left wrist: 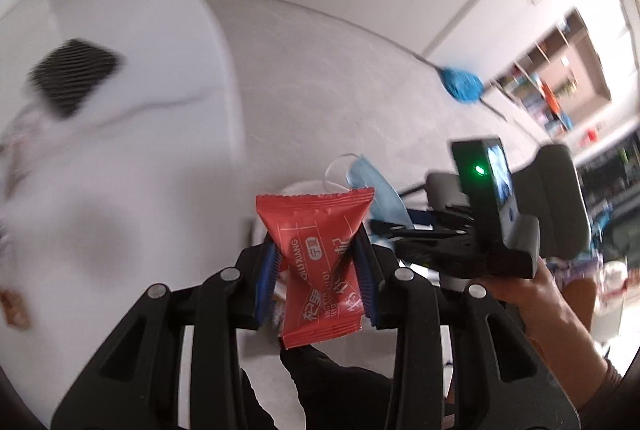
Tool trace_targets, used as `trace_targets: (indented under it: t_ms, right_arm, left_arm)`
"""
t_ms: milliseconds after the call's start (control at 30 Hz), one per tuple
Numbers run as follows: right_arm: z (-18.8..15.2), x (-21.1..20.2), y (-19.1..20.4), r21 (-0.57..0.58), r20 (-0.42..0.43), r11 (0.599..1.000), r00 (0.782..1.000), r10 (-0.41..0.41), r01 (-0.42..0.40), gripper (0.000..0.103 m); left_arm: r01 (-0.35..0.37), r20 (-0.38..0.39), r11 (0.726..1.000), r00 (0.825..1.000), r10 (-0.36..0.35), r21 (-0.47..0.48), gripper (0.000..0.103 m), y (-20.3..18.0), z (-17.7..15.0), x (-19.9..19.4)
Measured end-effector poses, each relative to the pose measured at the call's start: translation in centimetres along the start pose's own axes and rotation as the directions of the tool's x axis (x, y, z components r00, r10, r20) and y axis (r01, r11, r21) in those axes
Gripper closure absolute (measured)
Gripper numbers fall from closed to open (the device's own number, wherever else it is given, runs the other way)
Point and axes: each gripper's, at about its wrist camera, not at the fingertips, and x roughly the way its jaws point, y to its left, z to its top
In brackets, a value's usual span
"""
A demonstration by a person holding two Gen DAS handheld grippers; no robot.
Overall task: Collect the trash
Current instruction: 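Carry the wrapper and mask to the wastebasket and open both tools to drop them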
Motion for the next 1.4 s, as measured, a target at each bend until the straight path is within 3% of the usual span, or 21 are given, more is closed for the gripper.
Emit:
trace_targets:
  t_ms: [233,367,800,1400]
  right_arm:
    - [-0.2,-3.5,-3.8,0.006,0.074,1.0,0.997,0.003,-0.004,0.026]
    - [0.0,-4.6,-6.1,0.031,0.091,0.996,0.992,0.084,-0.087,0.025]
    - [1.0,-6.1,-6.7,-0.062,0.085,0.989,0.986,0.141,-0.136,0.024]
    - [-0.1,-11.9,-6.8,-0.07,0.184,0.988,0.971,0.151,-0.141,0.024]
  left_arm:
    - [-0.003,-0.105,1.0,0.994,0.004,0.007,0.068,-3.3,0.8,6.8]
    - [-0.009,-0.129,1.0,0.992,0.008,-0.013,0.068,-3.5,1.2,8.4]
    - [-0.008,-0.087,1.0,0.996,0.007,-0.018,0.068,-2.8,0.9,7.3]
    - [0.018,-0.147,0.999,0.989,-0.013,0.03,0.066,-4.4,1.1,9.3]
